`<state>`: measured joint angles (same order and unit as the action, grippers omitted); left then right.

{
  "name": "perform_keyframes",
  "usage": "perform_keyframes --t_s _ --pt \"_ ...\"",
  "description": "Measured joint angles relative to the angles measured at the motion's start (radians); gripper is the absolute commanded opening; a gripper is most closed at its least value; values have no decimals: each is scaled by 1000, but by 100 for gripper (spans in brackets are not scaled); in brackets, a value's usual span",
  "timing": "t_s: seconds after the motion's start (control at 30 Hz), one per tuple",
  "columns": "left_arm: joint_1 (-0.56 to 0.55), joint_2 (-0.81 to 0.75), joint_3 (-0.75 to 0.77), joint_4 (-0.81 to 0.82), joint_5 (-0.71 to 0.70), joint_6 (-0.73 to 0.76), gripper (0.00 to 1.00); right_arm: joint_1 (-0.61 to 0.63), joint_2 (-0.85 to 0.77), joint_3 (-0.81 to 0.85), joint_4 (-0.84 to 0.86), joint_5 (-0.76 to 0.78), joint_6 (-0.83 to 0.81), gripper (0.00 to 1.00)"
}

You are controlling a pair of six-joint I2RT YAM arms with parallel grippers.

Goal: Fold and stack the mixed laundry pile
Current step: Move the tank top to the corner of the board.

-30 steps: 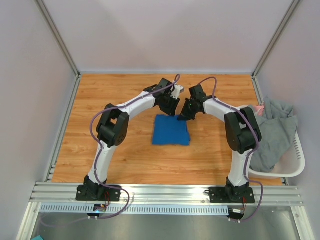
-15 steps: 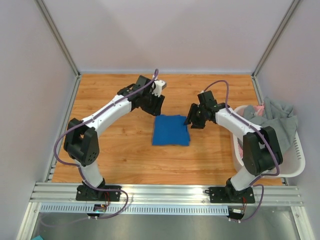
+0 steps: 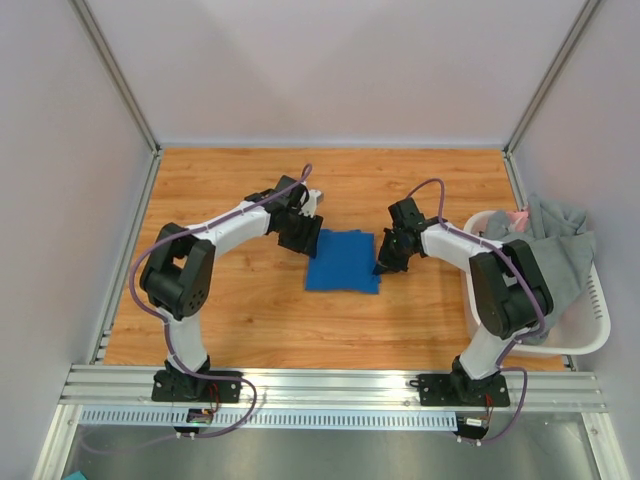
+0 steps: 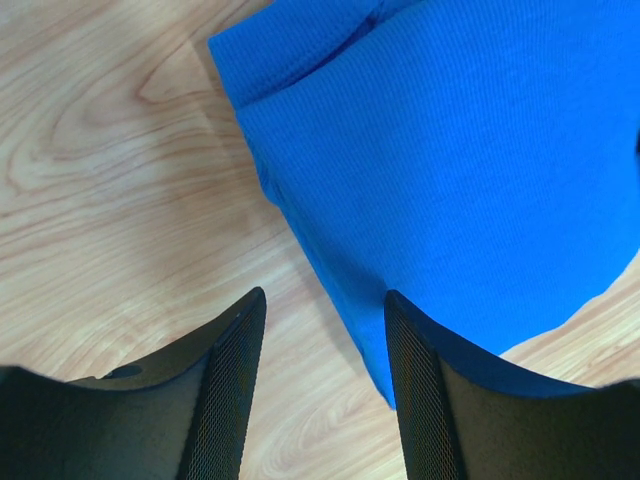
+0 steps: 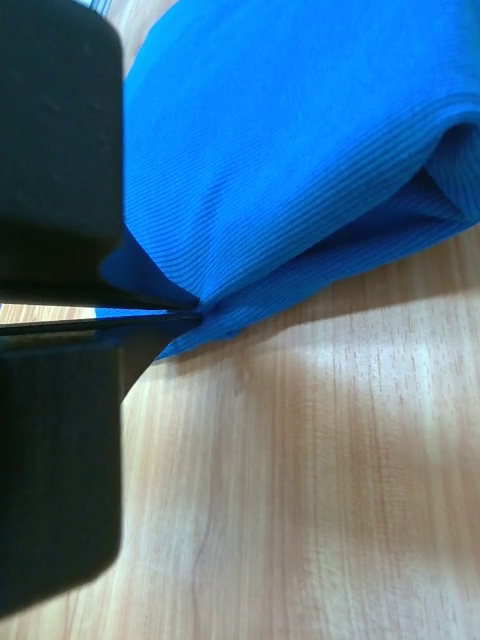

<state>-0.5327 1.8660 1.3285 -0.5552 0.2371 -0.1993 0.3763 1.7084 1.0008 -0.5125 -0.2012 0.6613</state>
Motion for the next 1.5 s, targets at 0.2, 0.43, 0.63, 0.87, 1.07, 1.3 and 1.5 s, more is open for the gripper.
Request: perform_keyframes --t_s 0.2,0.43,0.63,0.87,1.07,1.3,1.5 --pt "9 20 0 33 32 -35 59 -1 18 -1 13 -3 4 1" --pt "12 94 0 52 51 -66 56 -5 24 0 17 -13 8 0" --pt "22 134 20 69 103 -95 30 -5 24 0 17 -16 13 1" --pt "25 146 23 82 151 -107 3 -5 23 -1 17 -17 16 9" --pt "30 143 15 89 160 -99 0 -4 -5 -5 3 -8 16 41" --pt "49 55 -87 86 129 -5 0 -4 -148 -4 -94 11 -11 50" --pt "95 -22 -143 7 84 149 0 -3 -210 3 -145 21 -27 50"
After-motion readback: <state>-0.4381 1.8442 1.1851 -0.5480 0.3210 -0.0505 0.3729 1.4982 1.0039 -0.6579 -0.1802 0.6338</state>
